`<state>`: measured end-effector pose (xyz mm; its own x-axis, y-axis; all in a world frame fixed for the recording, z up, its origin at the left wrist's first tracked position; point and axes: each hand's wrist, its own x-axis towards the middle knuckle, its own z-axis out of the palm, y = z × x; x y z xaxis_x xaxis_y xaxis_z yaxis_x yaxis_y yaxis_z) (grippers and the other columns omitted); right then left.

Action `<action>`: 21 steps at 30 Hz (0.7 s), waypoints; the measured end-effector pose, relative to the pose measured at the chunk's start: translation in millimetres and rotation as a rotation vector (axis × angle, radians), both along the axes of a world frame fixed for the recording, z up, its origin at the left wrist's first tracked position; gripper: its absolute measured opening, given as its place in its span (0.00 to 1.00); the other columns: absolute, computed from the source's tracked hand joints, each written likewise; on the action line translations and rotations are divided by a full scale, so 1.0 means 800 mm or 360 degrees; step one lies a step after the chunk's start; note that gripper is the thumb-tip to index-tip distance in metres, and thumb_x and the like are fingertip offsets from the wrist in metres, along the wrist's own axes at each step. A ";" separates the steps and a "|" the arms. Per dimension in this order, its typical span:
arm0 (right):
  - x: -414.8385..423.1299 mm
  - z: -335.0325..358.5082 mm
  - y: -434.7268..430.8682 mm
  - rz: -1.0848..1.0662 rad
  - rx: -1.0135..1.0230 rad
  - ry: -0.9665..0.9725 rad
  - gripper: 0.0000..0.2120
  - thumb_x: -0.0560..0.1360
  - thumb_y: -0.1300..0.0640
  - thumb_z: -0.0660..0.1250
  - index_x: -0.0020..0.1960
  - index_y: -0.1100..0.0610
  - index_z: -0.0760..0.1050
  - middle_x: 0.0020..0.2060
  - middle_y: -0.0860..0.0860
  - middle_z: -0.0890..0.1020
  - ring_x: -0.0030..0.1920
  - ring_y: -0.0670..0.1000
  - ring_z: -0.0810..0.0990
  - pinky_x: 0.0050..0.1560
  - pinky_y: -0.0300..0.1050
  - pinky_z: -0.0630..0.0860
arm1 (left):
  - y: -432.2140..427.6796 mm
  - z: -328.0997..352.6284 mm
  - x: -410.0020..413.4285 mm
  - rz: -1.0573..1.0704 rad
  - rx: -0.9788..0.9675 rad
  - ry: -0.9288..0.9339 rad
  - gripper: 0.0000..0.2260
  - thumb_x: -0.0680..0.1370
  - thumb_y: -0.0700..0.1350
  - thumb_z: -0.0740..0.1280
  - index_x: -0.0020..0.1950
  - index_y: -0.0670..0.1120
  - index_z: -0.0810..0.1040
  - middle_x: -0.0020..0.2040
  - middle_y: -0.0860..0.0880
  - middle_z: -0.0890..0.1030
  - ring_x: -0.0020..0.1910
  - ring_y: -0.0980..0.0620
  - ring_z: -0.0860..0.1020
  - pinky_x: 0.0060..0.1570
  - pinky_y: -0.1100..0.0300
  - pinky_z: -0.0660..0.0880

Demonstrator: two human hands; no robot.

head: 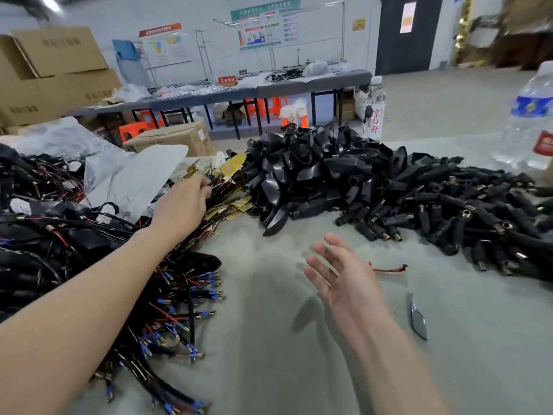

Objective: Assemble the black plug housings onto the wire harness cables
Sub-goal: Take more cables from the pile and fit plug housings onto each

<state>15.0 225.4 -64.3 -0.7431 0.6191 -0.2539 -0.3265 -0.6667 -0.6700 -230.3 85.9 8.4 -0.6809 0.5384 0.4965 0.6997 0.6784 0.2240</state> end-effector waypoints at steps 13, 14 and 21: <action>0.003 -0.008 -0.001 -0.0054 -0.0022 -0.0053 0.10 0.81 0.63 0.60 0.54 0.58 0.80 0.43 0.55 0.85 0.36 0.51 0.85 0.34 0.44 0.82 | 0.105 0.041 0.082 -0.0290 -0.0318 0.0137 0.11 0.83 0.52 0.58 0.58 0.47 0.74 0.45 0.46 0.81 0.41 0.45 0.80 0.38 0.53 0.77; 0.003 -0.009 -0.001 -0.0058 -0.0035 -0.0042 0.09 0.81 0.63 0.60 0.54 0.58 0.79 0.43 0.56 0.84 0.36 0.51 0.85 0.34 0.44 0.82 | 0.104 0.021 0.078 -0.0186 -0.0492 0.0031 0.11 0.83 0.51 0.59 0.58 0.46 0.73 0.48 0.44 0.80 0.47 0.42 0.79 0.43 0.51 0.77; 0.005 -0.011 0.000 -0.0067 -0.0082 -0.0007 0.09 0.82 0.65 0.59 0.55 0.60 0.78 0.41 0.56 0.82 0.33 0.51 0.83 0.31 0.42 0.81 | 0.092 -0.049 0.059 -0.0038 -0.0637 -0.0440 0.10 0.82 0.49 0.61 0.56 0.44 0.76 0.50 0.44 0.80 0.48 0.41 0.78 0.45 0.52 0.74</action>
